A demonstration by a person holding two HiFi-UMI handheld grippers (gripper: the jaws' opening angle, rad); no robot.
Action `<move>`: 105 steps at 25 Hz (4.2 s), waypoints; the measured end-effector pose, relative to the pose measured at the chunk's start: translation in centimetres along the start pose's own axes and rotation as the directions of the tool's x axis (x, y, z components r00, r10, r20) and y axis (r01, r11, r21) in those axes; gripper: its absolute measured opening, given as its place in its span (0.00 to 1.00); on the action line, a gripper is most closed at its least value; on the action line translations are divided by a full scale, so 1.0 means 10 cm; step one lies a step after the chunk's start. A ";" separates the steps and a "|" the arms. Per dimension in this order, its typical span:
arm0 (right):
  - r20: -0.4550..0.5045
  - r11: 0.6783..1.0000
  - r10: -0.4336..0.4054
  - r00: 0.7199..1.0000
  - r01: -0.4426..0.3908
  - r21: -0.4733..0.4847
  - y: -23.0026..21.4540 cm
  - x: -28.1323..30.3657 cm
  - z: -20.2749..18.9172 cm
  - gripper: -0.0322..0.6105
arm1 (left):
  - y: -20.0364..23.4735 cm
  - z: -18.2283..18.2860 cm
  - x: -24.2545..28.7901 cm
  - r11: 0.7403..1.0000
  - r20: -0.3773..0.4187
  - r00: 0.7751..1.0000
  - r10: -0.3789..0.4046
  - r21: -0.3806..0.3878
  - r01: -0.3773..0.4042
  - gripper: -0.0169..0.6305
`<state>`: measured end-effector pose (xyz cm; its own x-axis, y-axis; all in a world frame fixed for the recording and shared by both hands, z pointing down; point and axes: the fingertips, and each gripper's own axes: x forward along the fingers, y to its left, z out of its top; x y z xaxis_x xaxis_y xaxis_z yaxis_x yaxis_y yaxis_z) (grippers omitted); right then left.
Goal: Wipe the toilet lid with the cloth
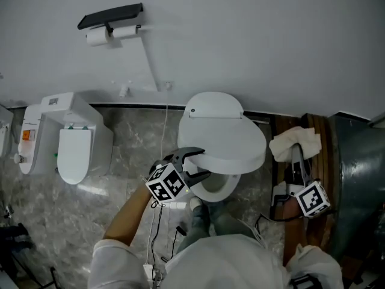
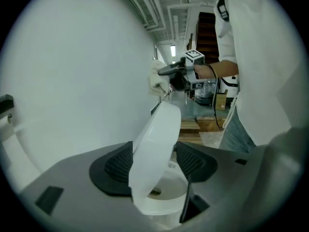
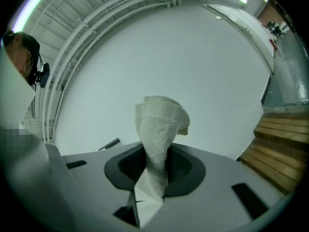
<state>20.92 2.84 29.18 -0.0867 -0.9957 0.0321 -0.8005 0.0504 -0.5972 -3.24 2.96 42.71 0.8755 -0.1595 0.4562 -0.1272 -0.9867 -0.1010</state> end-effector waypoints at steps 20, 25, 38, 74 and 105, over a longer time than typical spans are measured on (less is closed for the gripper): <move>-0.435 0.986 -0.049 0.899 0.113 0.121 -0.66 -0.39 -2.24 0.18 | -1.69 -2.26 0.83 0.933 -0.237 0.969 -0.069 -0.359 -0.021 0.45; -0.495 0.983 -0.067 0.866 0.143 0.118 -0.95 -0.49 -2.66 0.18 | -1.82 -2.80 1.10 0.899 -0.290 0.954 -0.078 -0.433 -0.058 0.45; -0.610 0.975 -0.041 0.791 0.165 0.148 -1.38 -0.50 -3.49 0.18 | -1.86 -3.55 1.52 0.901 -0.367 0.929 -0.042 -0.417 -0.123 0.43; -0.944 0.986 -0.004 0.329 -0.155 -0.059 -0.87 2.08 -5.44 0.18 | 0.96 -2.98 0.55 0.324 -0.414 0.610 0.675 -0.577 -0.750 0.05; -0.933 0.977 0.202 0.297 -0.130 0.170 -0.75 1.38 -5.39 0.18 | 0.74 -3.23 0.63 0.310 -0.477 0.612 0.631 -0.568 -0.762 0.05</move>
<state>-6.24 -7.10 77.32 -0.7407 -0.2129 0.6372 -0.6701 0.1659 -0.7235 -13.70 -6.29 73.41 0.2331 -0.7349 0.6368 -0.9717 -0.2018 0.1228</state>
